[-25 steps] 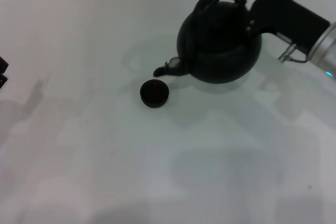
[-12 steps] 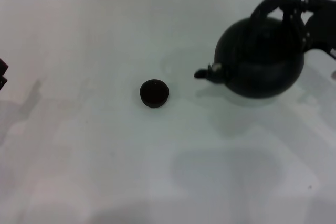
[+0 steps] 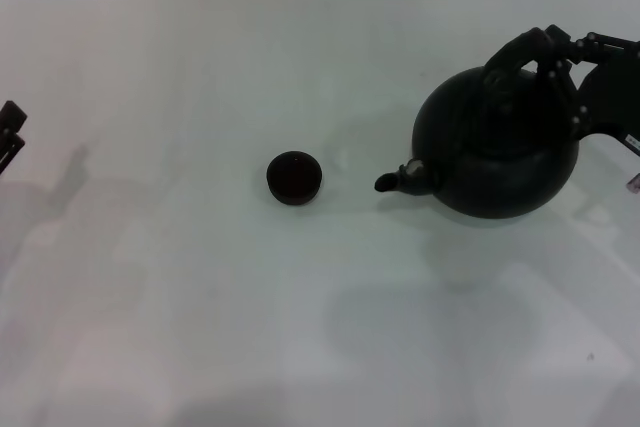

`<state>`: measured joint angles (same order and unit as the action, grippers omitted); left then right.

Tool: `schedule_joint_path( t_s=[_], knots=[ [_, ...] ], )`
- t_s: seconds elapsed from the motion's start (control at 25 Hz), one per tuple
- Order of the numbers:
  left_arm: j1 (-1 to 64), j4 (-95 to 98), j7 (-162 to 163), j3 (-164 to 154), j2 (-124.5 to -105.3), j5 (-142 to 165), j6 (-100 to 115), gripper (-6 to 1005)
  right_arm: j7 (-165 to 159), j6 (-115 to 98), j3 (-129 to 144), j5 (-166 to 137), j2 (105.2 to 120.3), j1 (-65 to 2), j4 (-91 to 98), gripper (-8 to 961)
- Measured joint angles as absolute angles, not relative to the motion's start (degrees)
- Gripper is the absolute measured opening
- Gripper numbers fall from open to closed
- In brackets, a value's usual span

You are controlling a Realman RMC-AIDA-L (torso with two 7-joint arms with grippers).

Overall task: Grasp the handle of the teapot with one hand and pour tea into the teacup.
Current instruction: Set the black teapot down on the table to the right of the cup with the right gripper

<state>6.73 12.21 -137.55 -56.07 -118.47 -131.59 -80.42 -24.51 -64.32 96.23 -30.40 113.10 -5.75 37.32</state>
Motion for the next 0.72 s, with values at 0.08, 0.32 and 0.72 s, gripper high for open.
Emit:
schedule_joint_path(
  t_s=[0.08, 0.32, 0.72],
  knots=[
    [6.7, 12.2, -137.6, -56.1, -118.47, -131.6, -80.4, 872, -23.5, -64.4, 96.1, -30.4, 113.11, -6.8, 35.5, 105],
    [6.8, 12.0, -137.6, -56.1, -118.47, -131.6, -80.4, 872, -20.6, -65.3, 95.1, -30.4, 113.83, -10.3, 29.1, 105],
    [6.8, 12.0, -137.5, -56.1, -118.47, -131.6, -80.4, 873, -14.2, -65.3, 94.8, -29.8, 115.05, -11.1, 26.4, 105]
  ],
)
